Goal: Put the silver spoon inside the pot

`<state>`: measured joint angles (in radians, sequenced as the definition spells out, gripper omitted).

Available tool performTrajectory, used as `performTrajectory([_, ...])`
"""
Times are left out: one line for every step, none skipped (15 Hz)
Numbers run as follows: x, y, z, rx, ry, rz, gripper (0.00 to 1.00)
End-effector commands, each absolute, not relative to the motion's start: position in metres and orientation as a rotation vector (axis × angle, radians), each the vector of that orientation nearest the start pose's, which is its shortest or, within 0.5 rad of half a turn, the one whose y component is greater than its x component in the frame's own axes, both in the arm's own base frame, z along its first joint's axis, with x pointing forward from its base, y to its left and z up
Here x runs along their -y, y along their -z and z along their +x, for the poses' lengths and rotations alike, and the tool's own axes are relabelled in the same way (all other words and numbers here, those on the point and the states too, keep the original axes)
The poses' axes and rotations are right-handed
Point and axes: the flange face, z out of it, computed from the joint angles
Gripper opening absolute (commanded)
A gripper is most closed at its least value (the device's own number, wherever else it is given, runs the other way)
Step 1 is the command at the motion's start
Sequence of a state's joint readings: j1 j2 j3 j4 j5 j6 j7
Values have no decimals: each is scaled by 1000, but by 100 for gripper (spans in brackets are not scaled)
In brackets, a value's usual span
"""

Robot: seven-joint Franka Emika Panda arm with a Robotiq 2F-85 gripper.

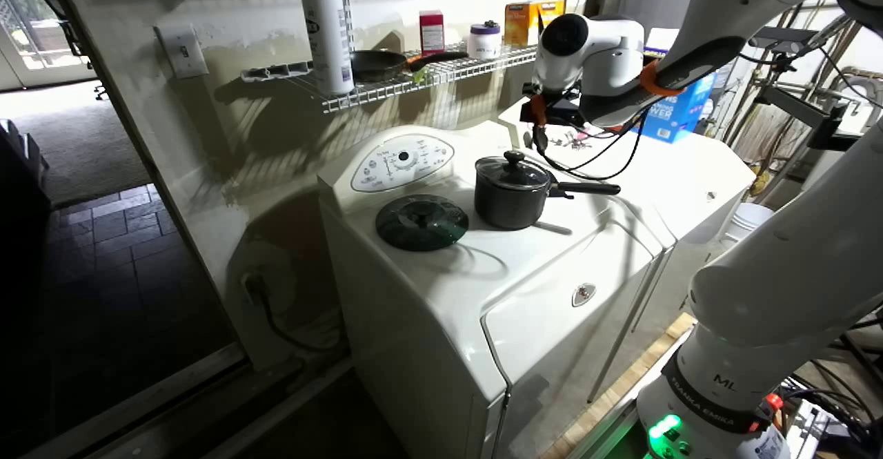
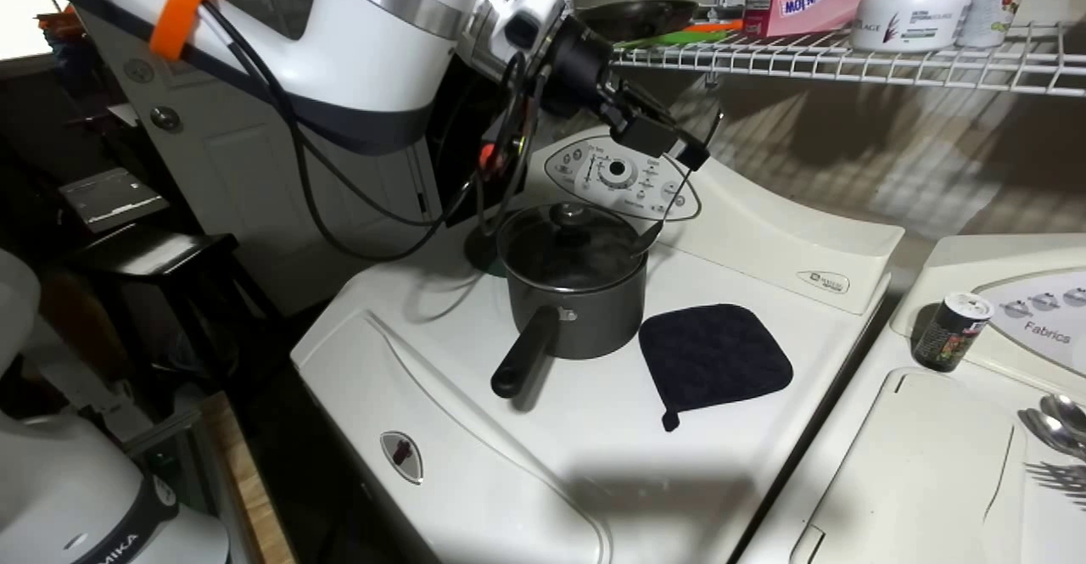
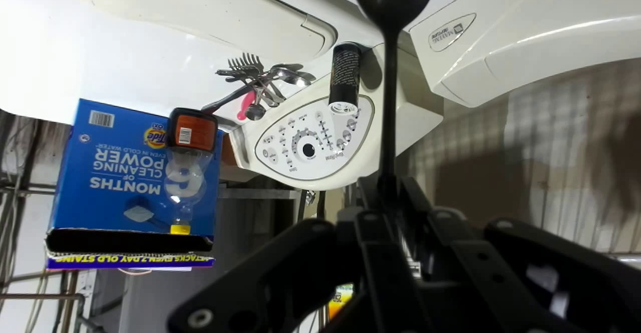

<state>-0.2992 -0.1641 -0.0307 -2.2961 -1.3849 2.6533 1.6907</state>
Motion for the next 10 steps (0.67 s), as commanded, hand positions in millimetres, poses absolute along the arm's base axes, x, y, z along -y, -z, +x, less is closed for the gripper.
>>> performTrajectory([141, -453, 503, -1442, 1609, -2870, 4])
performTrajectory([141, -451, 504, -1453, 1606, -2873, 4])
performTrajectory([141, -451, 504, -1462, 1605, -2875, 4])
performTrajectory([141, -450, 504, -1471, 1603, -2876, 4])
performTrajectory([141, -449, 505, -1477, 1600, -2877, 4])
performTrajectory([141, -448, 505, -1482, 1598, -2878, 4])
performTrajectory([141, -447, 505, -1487, 1596, -2878, 4])
performTrajectory([141, -446, 506, -1495, 1594, -2879, 4])
performTrajectory([141, -446, 506, -1507, 1595, -2876, 4])
performTrajectory([141, -445, 507, -1516, 1597, -2872, 4])
